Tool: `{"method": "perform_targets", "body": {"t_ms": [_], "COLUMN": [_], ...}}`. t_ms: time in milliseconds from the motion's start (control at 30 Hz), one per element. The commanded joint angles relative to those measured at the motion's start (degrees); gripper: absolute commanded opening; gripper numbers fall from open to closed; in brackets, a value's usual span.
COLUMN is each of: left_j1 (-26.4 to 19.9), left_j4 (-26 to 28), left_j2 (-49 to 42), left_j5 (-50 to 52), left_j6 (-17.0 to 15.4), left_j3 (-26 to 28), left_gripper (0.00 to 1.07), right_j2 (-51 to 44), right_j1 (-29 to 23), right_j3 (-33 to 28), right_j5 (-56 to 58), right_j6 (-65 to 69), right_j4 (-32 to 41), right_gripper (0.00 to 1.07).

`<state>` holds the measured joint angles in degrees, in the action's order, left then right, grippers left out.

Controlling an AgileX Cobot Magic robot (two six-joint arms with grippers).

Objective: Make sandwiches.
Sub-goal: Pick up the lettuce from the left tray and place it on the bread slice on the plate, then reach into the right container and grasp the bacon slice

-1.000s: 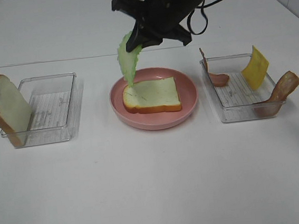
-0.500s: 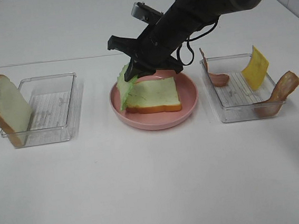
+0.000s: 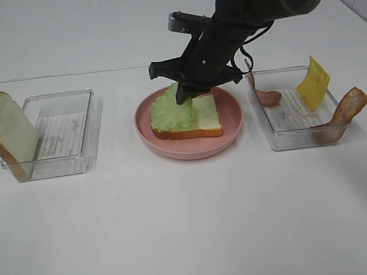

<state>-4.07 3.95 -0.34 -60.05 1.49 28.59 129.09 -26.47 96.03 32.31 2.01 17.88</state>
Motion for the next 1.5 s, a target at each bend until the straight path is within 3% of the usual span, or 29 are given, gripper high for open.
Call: {"method": "perform_targets", "body": {"t_ms": [33, 433, 500, 533, 567, 600, 633, 667, 700, 767, 867, 1500], "left_j1": [0.1, 0.1, 0.1, 0.1, 0.1, 0.1, 0.1, 0.1, 0.1, 0.1, 0.1, 0.1], "left_j4": [0.3, 0.3, 0.3, 0.3, 0.3, 0.3, 0.3, 0.3, 0.3, 0.3, 0.3, 0.3], "left_j2": [-1.1, -1.1, -1.1, -1.1, -1.1, -1.1, -1.1, -1.1, -1.1, -1.1, -1.1, -1.1], "left_j5": [0.9, 0.9, 0.9, 0.9, 0.9, 0.9, 0.9, 0.9, 0.9, 0.9, 0.9, 0.9], "left_j6": [-0.5, -0.5, -0.5, -0.5, -0.5, -0.5, -0.5, -0.5, -0.5, -0.5, -0.5, -0.5], "left_j3": [0.0, 0.0, 0.0, 0.0, 0.0, 0.0, 0.0, 0.0, 0.0, 0.0, 0.0, 0.0], "left_gripper": [1.01, 1.01, 1.01, 1.01, 1.01, 1.01, 1.01, 1.01, 1.01, 1.01, 1.01, 1.01], "right_j2": [0.3, 0.3, 0.3, 0.3, 0.3, 0.3, 0.3, 0.3, 0.3, 0.2, -0.5, -11.7], "right_j1": [0.1, 0.1, 0.1, 0.1, 0.1, 0.1, 0.1, 0.1, 0.1, 0.1, 0.1, 0.1], "right_j3": [0.3, 0.3, 0.3, 0.3, 0.3, 0.3, 0.3, 0.3, 0.3, 0.3, 0.3, 0.3], "right_j5": [-0.3, 0.7, 1.0, 1.0, 1.1, 1.5, 1.5, 1.8, 1.8, 2.8, 3.9, 12.5], "right_j6": [1.9, 1.9, 1.9, 1.9, 1.9, 1.9, 1.9, 1.9, 1.9, 1.9, 1.9, 1.9], "right_j4": [-2.8, -2.8, -3.5, -3.5, -3.7, -4.1, -4.1, -4.8, -4.8, -5.3, -5.4, -8.3], "right_gripper": [0.0, 0.0, 0.18, 0.18, 0.25, 0.41, 0.41, 0.6, 0.6, 0.8, 0.89, 0.89]}}
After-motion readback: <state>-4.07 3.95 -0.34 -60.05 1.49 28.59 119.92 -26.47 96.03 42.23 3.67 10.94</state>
